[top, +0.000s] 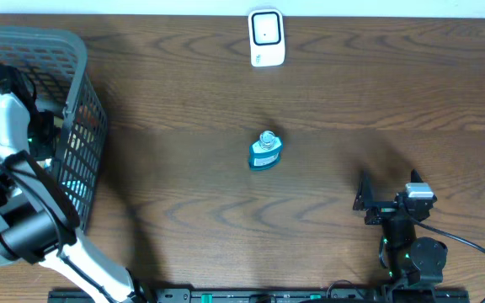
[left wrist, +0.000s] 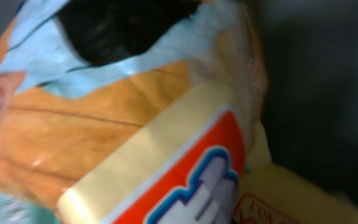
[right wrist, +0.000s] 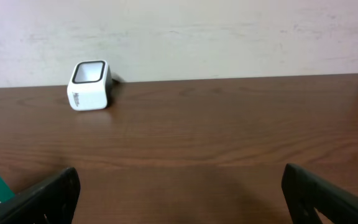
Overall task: Scan the item barcode
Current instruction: 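Reach into the basket and grasp the yellow snack bag with left gripper, then carry the yellow snack bag to the scanner and hold it there, then place the snack bag right of the bottle and release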
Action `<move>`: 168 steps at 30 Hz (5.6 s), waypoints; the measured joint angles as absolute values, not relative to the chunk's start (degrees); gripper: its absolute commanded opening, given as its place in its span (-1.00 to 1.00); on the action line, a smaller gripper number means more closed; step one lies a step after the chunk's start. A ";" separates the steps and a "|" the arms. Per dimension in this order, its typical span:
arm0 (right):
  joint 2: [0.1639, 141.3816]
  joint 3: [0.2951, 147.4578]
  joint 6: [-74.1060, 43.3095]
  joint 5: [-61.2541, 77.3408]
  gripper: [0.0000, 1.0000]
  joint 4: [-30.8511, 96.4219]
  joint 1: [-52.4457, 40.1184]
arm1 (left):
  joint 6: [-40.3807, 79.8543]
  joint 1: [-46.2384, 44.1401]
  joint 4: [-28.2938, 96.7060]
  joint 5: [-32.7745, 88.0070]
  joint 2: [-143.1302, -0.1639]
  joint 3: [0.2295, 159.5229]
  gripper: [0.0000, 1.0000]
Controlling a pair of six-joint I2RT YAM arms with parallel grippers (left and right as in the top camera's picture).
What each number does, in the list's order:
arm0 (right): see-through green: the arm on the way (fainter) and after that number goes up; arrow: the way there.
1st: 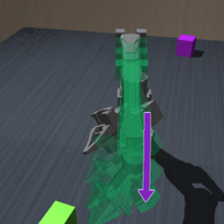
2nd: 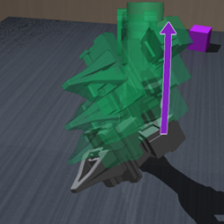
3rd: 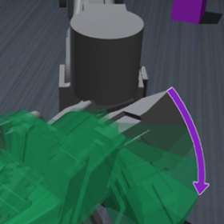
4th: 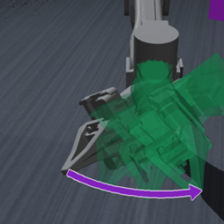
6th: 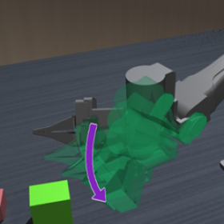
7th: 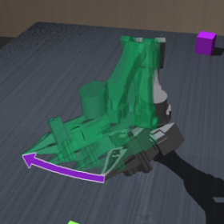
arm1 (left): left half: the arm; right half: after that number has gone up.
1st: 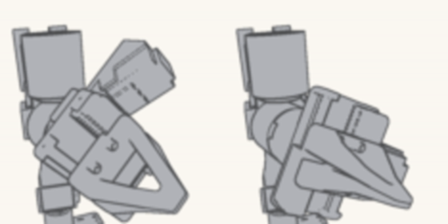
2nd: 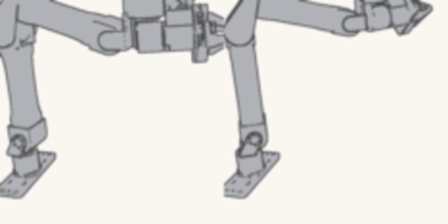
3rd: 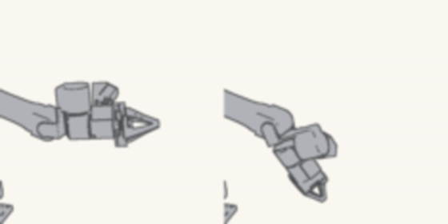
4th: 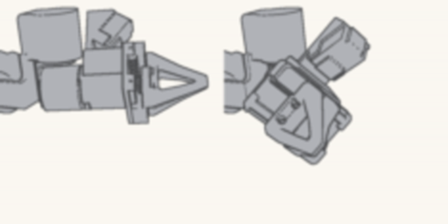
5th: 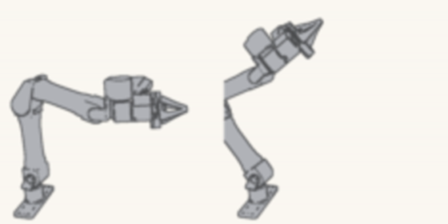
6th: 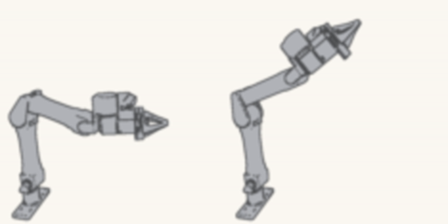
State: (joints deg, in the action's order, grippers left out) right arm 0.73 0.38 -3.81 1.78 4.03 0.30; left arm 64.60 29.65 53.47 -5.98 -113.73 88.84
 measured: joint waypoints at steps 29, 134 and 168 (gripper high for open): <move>0.73 0.38 -3.81 1.78 0.99 4.03 0.30 | 45.50 7.86 50.13 10.81 -58.00 87.57 -0.86; 0.73 0.38 -3.79 1.67 0.99 4.03 0.30 | 10.70 -32.58 40.05 -25.50 -65.82 87.57 0.91; 0.73 0.38 -3.79 1.72 0.98 4.03 0.30 | 44.51 30.74 68.45 -0.64 -99.90 88.27 0.96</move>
